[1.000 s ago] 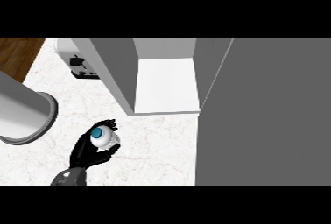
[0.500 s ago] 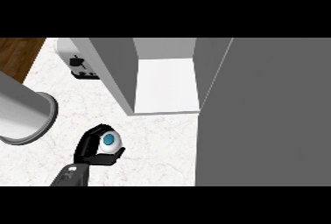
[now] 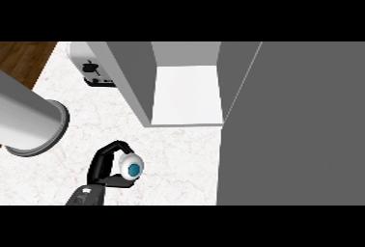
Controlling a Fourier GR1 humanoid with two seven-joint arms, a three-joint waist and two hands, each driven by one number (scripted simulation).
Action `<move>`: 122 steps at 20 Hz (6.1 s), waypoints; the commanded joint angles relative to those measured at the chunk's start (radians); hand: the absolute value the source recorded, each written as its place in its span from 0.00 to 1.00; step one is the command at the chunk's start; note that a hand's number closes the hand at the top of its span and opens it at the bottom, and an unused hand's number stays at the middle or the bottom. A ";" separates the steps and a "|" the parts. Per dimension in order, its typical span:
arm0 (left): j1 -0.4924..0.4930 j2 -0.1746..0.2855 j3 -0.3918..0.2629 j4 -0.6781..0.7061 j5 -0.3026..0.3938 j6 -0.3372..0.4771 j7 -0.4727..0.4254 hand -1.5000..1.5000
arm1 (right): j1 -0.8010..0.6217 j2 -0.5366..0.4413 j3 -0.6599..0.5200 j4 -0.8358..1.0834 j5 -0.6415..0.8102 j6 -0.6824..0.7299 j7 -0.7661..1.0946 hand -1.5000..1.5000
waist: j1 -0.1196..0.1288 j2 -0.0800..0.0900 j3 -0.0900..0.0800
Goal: Pick up the bottled water, place it into the cabinet and close the cabinet
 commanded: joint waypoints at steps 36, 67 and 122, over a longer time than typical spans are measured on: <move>-0.495 -0.083 -0.532 -0.236 0.618 0.580 0.714 1.00 | 0.078 -0.141 -0.147 -0.095 -0.127 0.003 -0.084 0.00 | -0.026 0.014 -0.004; -0.753 -0.083 -0.326 0.050 0.632 0.572 0.336 1.00 | 0.097 -0.138 -0.179 -0.042 -0.104 0.102 -0.190 0.00 | -0.059 0.030 -0.007; 0.670 0.675 -0.669 -1.287 0.931 0.040 0.178 0.00 | -0.252 -0.396 0.179 -0.193 0.134 0.104 0.168 1.00 | 0.093 0.009 -0.014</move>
